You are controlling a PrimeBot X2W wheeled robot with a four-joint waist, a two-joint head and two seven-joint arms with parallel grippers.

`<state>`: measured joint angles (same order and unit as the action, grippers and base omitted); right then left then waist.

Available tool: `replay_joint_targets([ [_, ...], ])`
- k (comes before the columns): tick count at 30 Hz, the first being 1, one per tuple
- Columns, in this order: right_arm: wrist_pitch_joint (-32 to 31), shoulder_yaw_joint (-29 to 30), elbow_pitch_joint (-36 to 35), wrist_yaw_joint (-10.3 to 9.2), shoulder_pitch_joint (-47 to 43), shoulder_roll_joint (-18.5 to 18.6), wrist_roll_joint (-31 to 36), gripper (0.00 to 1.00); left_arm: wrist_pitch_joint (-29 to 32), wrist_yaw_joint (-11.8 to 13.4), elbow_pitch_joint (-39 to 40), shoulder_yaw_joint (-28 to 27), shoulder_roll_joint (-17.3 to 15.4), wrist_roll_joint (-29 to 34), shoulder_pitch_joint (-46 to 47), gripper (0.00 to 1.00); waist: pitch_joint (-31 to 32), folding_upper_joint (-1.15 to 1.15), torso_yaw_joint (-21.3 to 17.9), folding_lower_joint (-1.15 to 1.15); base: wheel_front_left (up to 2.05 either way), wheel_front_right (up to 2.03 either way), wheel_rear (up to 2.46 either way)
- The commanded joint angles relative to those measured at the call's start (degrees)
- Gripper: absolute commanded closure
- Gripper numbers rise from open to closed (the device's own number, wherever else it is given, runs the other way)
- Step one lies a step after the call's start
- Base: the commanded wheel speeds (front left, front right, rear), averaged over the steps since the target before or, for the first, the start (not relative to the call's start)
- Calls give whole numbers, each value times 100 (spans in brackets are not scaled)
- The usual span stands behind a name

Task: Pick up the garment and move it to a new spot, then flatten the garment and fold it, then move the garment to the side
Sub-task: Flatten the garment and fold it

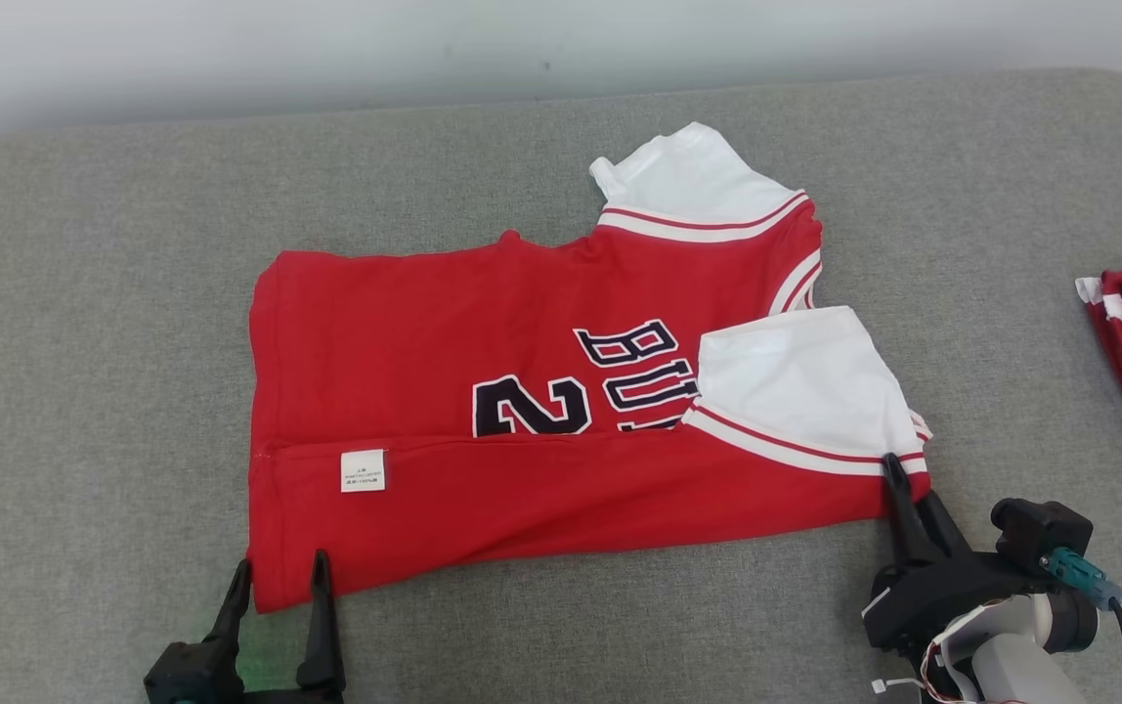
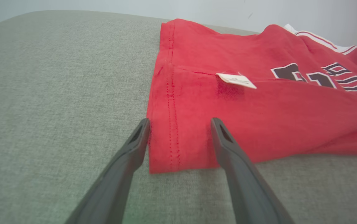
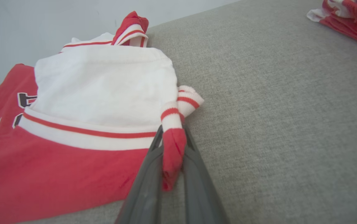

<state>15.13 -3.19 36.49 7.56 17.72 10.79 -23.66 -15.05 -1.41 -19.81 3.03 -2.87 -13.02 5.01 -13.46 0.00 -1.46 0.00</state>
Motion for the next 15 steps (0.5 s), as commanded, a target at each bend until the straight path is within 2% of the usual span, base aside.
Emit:
replay_joint_targets([
  [1, -4, 28, -12, -18, 17, 27, -9, 100, -16, 34, -31, -18, 0, -1, -18, 0, -15, 0, -11, 0, 0, 0, 0],
  [6, -4, 54, -54, -18, 45, 25, -17, 100, -16, 237, -55, -122, -2, -91, -47, 0, -48, 0, -27, 0, 0, 0, 0],
  [15, -5, 26, -62, -18, 84, 26, -51, 100, -16, 38, -314, -29, -1, -357, 76, 0, -125, 0, -43, 0, 0, 0, 0],
])
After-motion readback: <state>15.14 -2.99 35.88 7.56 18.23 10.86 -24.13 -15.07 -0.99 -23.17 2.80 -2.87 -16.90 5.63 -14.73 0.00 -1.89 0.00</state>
